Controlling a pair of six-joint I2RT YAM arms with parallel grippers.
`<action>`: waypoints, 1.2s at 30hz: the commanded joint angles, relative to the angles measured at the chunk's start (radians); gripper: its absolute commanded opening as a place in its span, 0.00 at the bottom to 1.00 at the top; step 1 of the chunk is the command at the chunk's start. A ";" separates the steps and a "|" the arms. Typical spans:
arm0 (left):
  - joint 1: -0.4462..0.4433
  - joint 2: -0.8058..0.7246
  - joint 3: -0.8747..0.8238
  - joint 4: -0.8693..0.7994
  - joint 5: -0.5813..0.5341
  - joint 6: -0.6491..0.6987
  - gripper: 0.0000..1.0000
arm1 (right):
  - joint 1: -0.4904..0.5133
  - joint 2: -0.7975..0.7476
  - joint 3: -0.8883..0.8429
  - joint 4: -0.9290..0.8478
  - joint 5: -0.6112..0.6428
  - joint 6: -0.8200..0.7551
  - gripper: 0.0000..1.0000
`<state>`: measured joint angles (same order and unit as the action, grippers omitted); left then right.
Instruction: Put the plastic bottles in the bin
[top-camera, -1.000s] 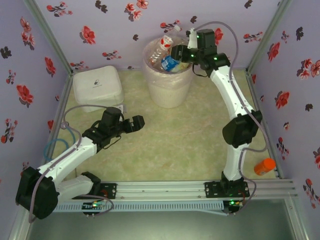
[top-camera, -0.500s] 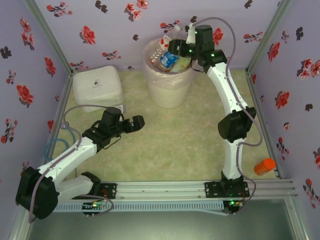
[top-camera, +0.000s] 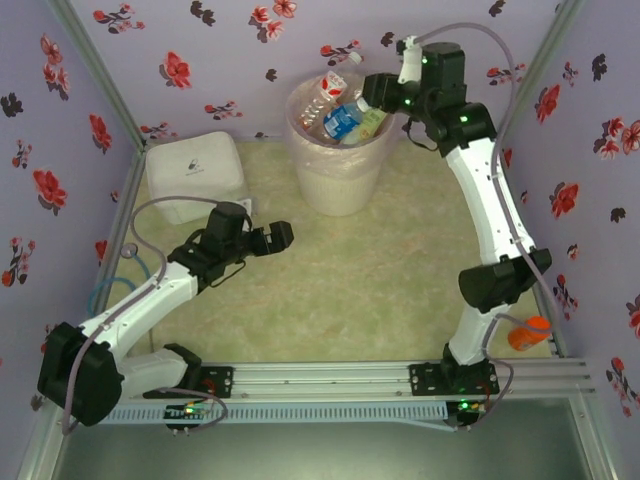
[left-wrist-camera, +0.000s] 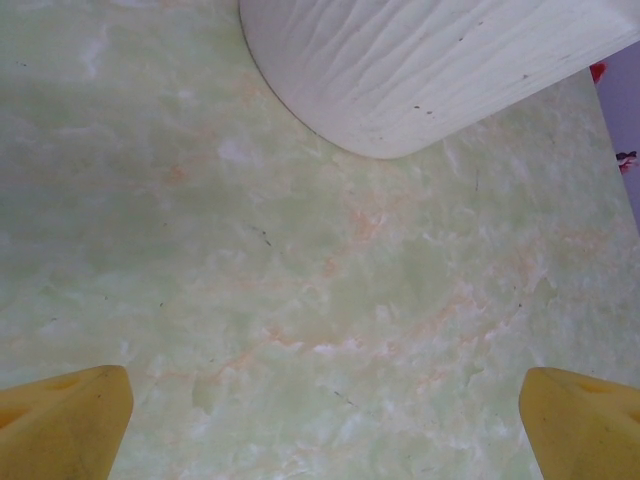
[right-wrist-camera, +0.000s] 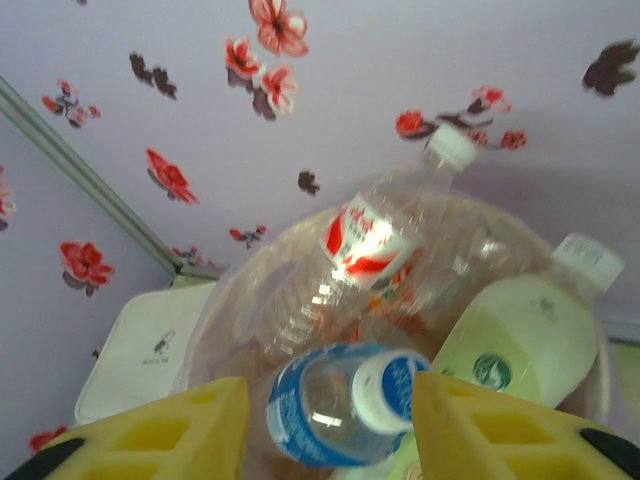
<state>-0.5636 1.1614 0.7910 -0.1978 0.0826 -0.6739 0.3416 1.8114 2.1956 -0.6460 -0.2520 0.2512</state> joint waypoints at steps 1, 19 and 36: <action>0.010 0.004 0.038 -0.019 0.003 0.030 1.00 | 0.020 0.026 -0.078 0.016 0.028 -0.019 0.42; 0.049 -0.022 0.162 -0.161 -0.181 0.202 1.00 | -0.001 -0.054 -0.047 -0.034 0.082 -0.055 0.68; 0.183 -0.104 -0.116 0.060 -0.590 0.392 1.00 | -0.112 -0.838 -1.246 0.368 0.424 -0.044 0.99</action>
<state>-0.4034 1.0714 0.7219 -0.2256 -0.4263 -0.3325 0.2337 1.0515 1.0733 -0.4232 0.1204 0.2165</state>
